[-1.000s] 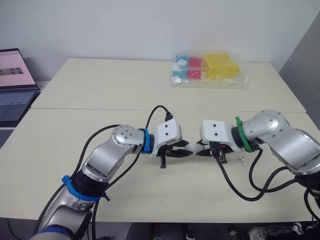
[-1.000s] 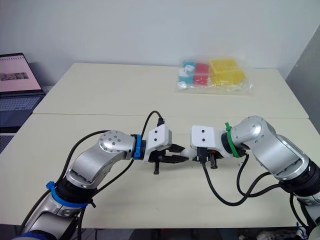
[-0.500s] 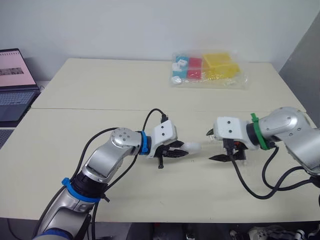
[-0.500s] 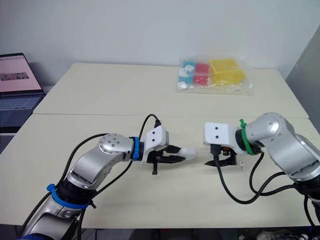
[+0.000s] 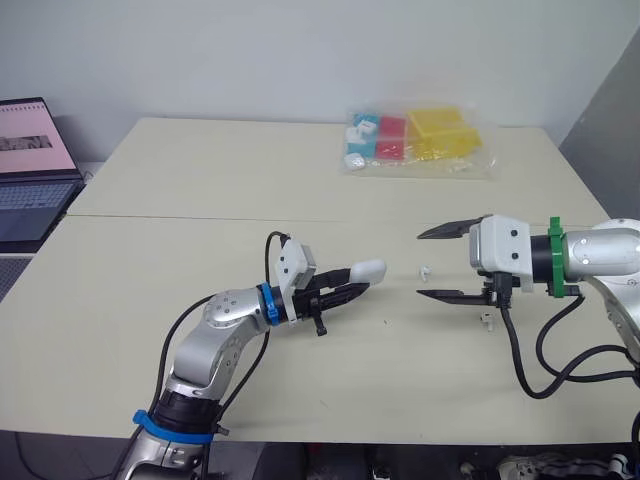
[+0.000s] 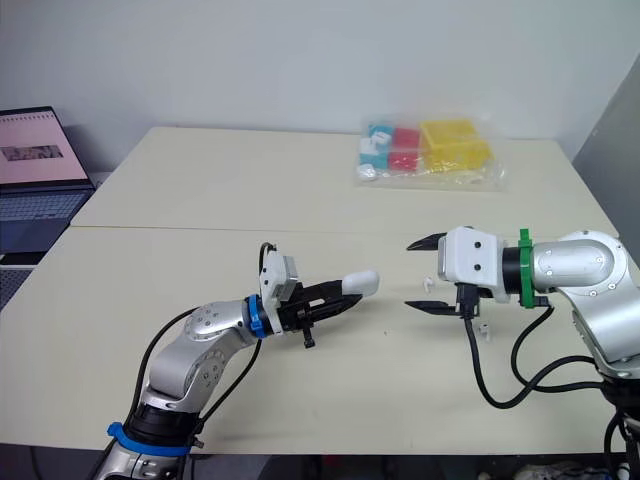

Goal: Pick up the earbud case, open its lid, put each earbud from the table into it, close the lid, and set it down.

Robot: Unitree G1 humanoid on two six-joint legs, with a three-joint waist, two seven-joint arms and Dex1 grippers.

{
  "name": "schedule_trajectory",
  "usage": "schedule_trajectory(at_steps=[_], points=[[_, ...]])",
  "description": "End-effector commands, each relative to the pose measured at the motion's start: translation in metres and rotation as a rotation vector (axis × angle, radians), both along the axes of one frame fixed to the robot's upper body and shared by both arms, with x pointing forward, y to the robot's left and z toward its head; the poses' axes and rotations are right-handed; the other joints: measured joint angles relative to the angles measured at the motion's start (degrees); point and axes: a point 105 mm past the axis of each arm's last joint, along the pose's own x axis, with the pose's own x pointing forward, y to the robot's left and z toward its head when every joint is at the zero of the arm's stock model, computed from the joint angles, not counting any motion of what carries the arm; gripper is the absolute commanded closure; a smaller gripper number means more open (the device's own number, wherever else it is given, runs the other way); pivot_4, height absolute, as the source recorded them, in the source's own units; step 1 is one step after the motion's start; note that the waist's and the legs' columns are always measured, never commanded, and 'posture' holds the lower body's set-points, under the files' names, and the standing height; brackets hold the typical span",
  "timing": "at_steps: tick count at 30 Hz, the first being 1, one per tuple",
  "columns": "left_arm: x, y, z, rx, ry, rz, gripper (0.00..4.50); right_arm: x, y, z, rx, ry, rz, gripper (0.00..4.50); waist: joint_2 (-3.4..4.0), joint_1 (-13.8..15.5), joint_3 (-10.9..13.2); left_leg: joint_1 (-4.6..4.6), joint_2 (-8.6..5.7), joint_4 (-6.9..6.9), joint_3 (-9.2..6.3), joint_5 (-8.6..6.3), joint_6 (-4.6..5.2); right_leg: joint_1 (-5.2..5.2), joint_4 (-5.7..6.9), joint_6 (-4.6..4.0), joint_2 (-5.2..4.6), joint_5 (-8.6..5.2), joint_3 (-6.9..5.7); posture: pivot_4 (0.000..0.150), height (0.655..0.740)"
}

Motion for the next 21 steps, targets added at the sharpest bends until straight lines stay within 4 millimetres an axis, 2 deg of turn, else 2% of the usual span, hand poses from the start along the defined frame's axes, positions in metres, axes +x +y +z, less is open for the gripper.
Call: schedule_trajectory(at_steps=[1, 12, 21], points=[[0.000, -0.004, 0.014, -0.016, -0.103, -0.006, 3.71, -0.007, 0.014, 0.012, 0.055, -0.055, 0.037, 0.42, 0.00, -0.01, 0.00, 0.01, 0.00, 0.06, 0.00, 0.00, 0.00, 0.00, 0.07, 0.00, 0.00, 0.00, 0.00, 0.150, 0.7400], [-0.003, -0.010, 0.012, -0.005, -0.159, -0.051, 3.71, 0.019, 0.033, 0.002, 0.003, -0.073, 0.023, 0.42, 0.00, -0.16, 0.00, 0.00, 0.02, 0.58, -0.04, 0.00, 0.01, 0.01, 0.44, -0.05, 0.02, 0.02, -0.02, 0.150, 0.7400], [-0.002, -0.011, 0.014, -0.002, -0.165, -0.050, 3.71, 0.027, 0.034, 0.001, -0.009, -0.060, 0.002, 0.42, 0.00, -0.10, 0.00, -0.08, 0.01, 0.58, -0.06, -0.01, 0.01, -0.02, 0.41, -0.05, 0.01, 0.02, -0.05, 0.150, 0.7400]])
